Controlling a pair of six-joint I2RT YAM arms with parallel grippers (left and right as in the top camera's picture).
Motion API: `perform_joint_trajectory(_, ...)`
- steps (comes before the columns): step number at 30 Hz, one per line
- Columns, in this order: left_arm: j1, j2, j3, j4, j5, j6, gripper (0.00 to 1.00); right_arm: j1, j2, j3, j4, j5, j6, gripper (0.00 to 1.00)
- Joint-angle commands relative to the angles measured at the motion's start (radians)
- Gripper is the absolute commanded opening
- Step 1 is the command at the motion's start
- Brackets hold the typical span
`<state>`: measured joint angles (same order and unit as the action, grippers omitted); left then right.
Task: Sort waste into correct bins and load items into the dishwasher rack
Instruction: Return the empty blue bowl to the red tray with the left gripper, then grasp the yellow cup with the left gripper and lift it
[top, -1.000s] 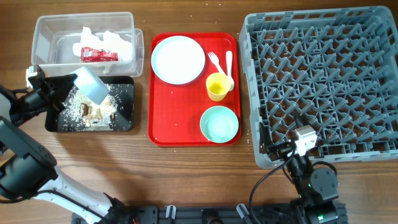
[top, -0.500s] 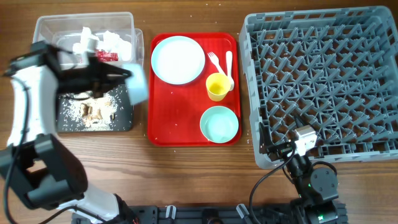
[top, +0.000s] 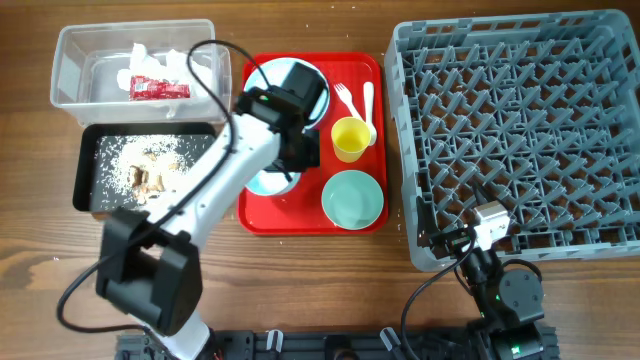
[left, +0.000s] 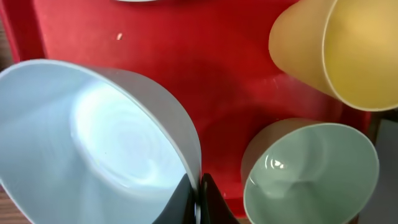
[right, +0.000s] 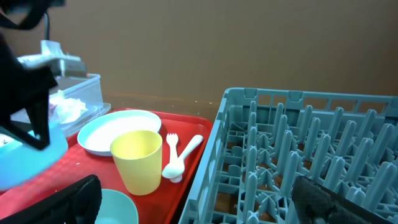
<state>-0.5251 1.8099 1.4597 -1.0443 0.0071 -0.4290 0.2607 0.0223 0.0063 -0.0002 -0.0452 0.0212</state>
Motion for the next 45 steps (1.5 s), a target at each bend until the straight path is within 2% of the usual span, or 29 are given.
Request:
perform_joint_trajectory(1,-0.043,0.071,0.01,0.023,-0.053,-0.025,0.04,-0.003,-0.002,-0.001,0.002,-0.009,0.006,1.0)
perform_joint_trajectory(4,-0.061,0.085,0.01,0.029,-0.053,-0.025,0.05,-0.003,-0.002,-0.001,0.002,-0.009,0.006,1.0)
perform_joint_trajectory(6,-0.062,0.085,0.01,0.039,-0.045,-0.025,0.13,-0.003,-0.002,-0.001,0.002,-0.009,0.005,1.0)
perform_joint_trajectory(7,-0.062,0.085,0.01,0.042,-0.037,-0.025,0.2,-0.003,-0.002,-0.001,0.002,-0.009,0.005,1.0)
perform_joint_trajectory(8,-0.062,0.085,0.01,0.047,-0.026,-0.025,0.32,-0.003,-0.002,-0.001,0.002,-0.009,0.005,1.0)
perform_joint_trajectory(11,-0.062,0.083,0.013,0.069,0.007,-0.025,0.5,-0.003,-0.002,-0.001,0.002,-0.009,0.005,1.0)
perform_joint_trajectory(19,-0.027,0.043,0.117,0.07,0.011,-0.024,0.77,-0.003,-0.002,-0.001,0.002,-0.009,0.006,1.0)
perform_joint_trajectory(23,0.061,0.041,0.117,0.079,0.012,-0.025,0.79,-0.003,-0.002,-0.001,0.002,-0.009,0.005,1.0)
perform_joint_trajectory(27,0.129,0.042,0.117,0.048,0.09,-0.025,0.79,-0.003,-0.002,-0.001,0.002,-0.009,0.005,1.0)
perform_joint_trajectory(35,0.121,0.042,0.117,0.058,0.09,-0.025,0.9,-0.003,-0.002,-0.001,0.002,-0.009,0.005,1.0)
perform_joint_trajectory(37,0.121,0.042,0.117,0.07,0.092,-0.024,0.9,-0.003,-0.002,-0.001,0.002,-0.009,0.006,1.0)
perform_joint_trajectory(40,0.121,0.042,0.117,0.168,0.237,0.065,0.89,-0.003,-0.002,-0.001,0.002,-0.009,0.006,1.0)
perform_joint_trajectory(43,0.121,0.06,0.117,0.253,0.276,0.082,0.9,-0.003,-0.002,-0.001,0.002,-0.009,0.006,1.0)
perform_joint_trajectory(45,0.121,0.089,0.117,0.258,0.322,0.086,0.91,-0.003,-0.002,-0.001,0.002,-0.009,0.006,1.0)
